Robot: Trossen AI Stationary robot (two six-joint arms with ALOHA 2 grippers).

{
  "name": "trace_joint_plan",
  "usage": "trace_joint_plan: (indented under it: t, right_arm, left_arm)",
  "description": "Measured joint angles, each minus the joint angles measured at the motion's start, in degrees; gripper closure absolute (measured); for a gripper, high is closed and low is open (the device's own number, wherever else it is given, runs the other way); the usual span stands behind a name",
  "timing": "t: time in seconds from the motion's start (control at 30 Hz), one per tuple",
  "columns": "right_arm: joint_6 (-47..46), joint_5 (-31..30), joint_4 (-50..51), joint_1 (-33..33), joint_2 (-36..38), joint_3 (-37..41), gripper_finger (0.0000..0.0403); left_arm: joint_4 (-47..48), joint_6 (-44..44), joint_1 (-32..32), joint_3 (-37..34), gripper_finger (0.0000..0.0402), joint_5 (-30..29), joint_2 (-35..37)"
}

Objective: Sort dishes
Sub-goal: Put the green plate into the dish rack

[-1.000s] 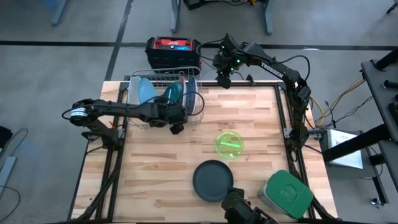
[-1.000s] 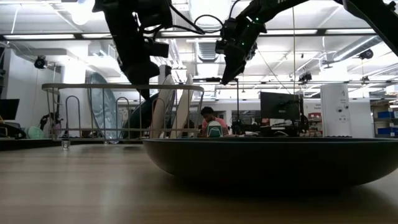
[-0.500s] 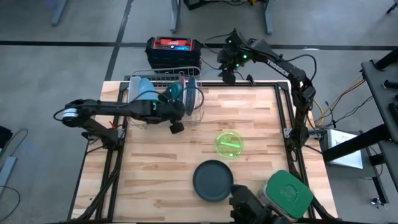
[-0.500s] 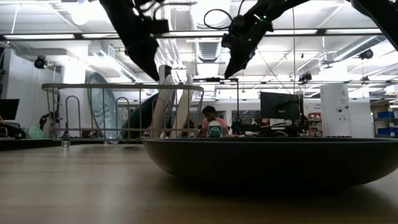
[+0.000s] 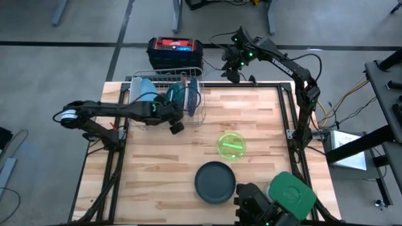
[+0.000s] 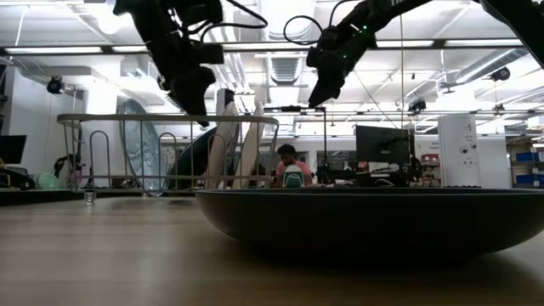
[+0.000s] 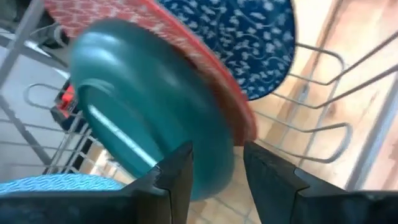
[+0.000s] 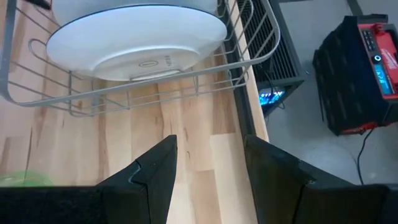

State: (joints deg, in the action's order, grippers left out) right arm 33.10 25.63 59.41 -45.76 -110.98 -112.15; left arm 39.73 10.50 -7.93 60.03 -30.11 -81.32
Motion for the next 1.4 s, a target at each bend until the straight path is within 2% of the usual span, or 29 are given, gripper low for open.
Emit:
trace_joint_plan:
  t: [0.33, 0.63, 0.97, 1.3, 1.4]
  right_arm:
    - [0.1, 0.0, -0.5, 0.0, 0.0, 1.1, 0.0224]
    - [0.5, -0.1, -1.6, -0.1, 0.0, 2.4, 0.0224]
    - [1.2, -0.1, -1.9, 0.0, 0.0, 2.1, 0.0224]
    - [1.4, -0.1, -1.9, 0.0, 0.0, 2.3, 0.0224]
    - [1.5, -0.1, -2.5, 0.0, 0.0, 2.3, 0.0224]
  left_arm:
    - [-1.5, 2.1, 0.1, 0.0, 0.0244, 0.3, -2.8]
    - [-1.6, 3.6, 0.0, -0.1, 0.0217, -2.9, -4.1]
    - [-0.7, 2.7, -1.6, -0.1, 0.0204, -0.6, -4.1]
    - [4.4, 5.3, -2.0, 2.0, 0.0204, -12.6, -3.7]
    - [7.4, 5.5, -1.9, 3.6, 0.0204, -13.3, -3.6]
